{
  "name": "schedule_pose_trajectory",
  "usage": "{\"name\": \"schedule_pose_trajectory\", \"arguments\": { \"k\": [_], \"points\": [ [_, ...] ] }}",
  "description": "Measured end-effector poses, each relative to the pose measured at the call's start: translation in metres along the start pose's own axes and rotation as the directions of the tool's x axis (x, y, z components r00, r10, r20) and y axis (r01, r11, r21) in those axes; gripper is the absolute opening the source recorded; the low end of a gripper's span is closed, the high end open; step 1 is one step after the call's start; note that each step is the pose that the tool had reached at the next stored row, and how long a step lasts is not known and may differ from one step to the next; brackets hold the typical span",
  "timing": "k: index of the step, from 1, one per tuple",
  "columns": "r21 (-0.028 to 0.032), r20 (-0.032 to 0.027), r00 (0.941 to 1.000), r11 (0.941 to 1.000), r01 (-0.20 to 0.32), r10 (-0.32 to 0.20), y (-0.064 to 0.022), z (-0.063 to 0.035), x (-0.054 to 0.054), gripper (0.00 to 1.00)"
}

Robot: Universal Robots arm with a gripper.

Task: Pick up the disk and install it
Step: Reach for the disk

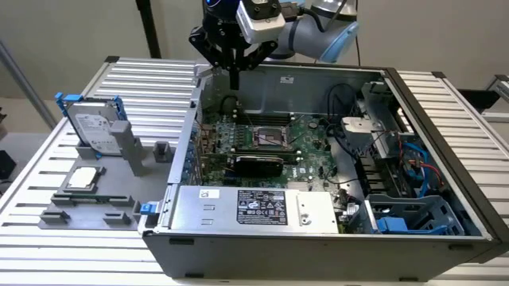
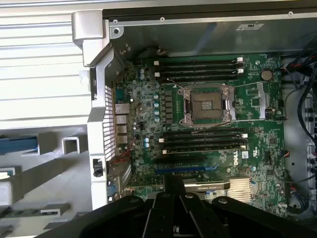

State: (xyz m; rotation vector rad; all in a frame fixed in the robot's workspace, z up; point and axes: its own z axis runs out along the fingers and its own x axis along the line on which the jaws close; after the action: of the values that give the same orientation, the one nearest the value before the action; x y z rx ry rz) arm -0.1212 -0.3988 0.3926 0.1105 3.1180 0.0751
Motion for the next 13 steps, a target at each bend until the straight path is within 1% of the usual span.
{"name": "schedule_pose_trajectory", "arguments": {
  "k": [1,3,7,13],
  "points": [
    [0.0,0.0001,1.0,1.0,0.0,0.0,0.0,0.0,0.0,0.0],
    [0.0001,0.0001,1.0,1.0,0.0,0.0,-0.0004,-0.0002,0.006,0.0],
    [0.0,0.0003,1.0,1.0,0.0,0.0,-0.0014,-0.0006,0.025,0.0],
    [0.0001,0.0002,1.0,1.0,0.0,0.0,0.0004,-0.0007,0.052,0.0]
  ]
}}
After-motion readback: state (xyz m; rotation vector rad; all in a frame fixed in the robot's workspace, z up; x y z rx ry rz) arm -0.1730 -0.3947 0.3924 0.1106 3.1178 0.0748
